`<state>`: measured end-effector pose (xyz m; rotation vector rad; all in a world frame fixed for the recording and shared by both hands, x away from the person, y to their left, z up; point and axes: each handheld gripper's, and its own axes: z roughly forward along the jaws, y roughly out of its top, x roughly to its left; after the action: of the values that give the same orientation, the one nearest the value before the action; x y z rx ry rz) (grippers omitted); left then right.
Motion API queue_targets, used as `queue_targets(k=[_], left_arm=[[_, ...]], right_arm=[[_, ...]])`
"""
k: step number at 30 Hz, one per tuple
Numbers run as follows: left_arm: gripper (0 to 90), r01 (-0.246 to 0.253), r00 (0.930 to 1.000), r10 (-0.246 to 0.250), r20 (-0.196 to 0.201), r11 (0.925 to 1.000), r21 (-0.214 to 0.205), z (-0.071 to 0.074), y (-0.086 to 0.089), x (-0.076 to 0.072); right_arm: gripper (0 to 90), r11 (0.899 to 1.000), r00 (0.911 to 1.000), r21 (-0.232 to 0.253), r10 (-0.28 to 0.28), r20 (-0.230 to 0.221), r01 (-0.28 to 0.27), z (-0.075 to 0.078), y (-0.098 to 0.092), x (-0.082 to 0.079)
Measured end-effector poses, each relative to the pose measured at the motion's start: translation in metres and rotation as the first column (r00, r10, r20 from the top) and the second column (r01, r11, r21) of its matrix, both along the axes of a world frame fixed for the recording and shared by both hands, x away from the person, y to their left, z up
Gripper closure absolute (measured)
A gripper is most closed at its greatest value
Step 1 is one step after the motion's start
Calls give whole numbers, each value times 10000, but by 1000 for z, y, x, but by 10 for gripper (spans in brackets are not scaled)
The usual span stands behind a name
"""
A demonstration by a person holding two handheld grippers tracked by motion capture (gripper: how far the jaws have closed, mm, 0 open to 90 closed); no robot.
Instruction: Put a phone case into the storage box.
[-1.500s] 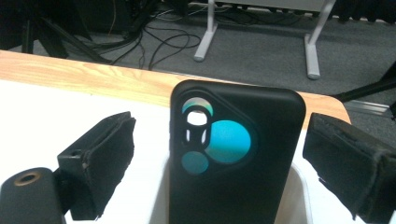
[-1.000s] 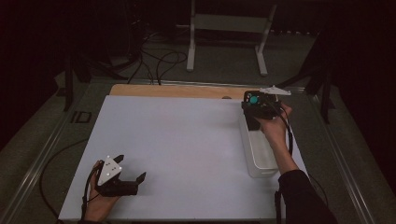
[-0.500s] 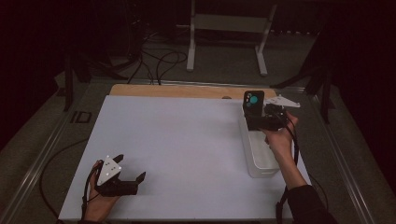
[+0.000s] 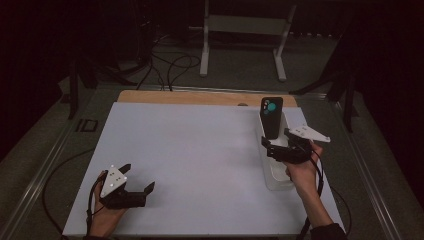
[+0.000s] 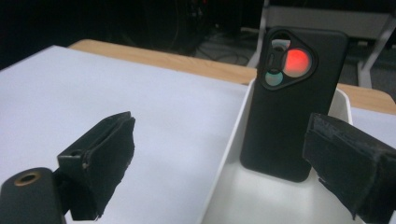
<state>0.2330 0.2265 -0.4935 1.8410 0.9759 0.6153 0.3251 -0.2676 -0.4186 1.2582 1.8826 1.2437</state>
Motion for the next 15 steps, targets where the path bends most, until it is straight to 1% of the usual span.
queue_targets(k=[1,2,3,5,8,11,15], left_arm=[[3,0,10000,0,0,10000,0,0,0,0],[3,-23,10000,23,28,10000,-11,1,0,0],[3,-25,10000,25,44,10000,-14,1,0,0],[3,-33,10000,33,79,10000,-23,2,1,0],[3,-49,9999,50,144,10000,-47,3,1,0],[3,-60,9998,62,194,9999,-84,5,2,0],[3,-30,9997,36,251,9997,-241,7,2,0]], right_arm=[[89,10000,10000,0,0,0,0,0,0,0],[89,10000,9999,-2,8,119,-8,-1,0,-3],[89,9999,9997,-48,91,222,-90,-2,0,-11],[89,9999,9996,-2,163,234,-163,-5,0,-17],[89,9997,9993,-118,209,312,-206,-9,-1,-25],[89,9997,9990,19,253,362,-254,-13,-3,-33],[90,9995,9981,-77,326,517,-322,-21,-7,-42]])
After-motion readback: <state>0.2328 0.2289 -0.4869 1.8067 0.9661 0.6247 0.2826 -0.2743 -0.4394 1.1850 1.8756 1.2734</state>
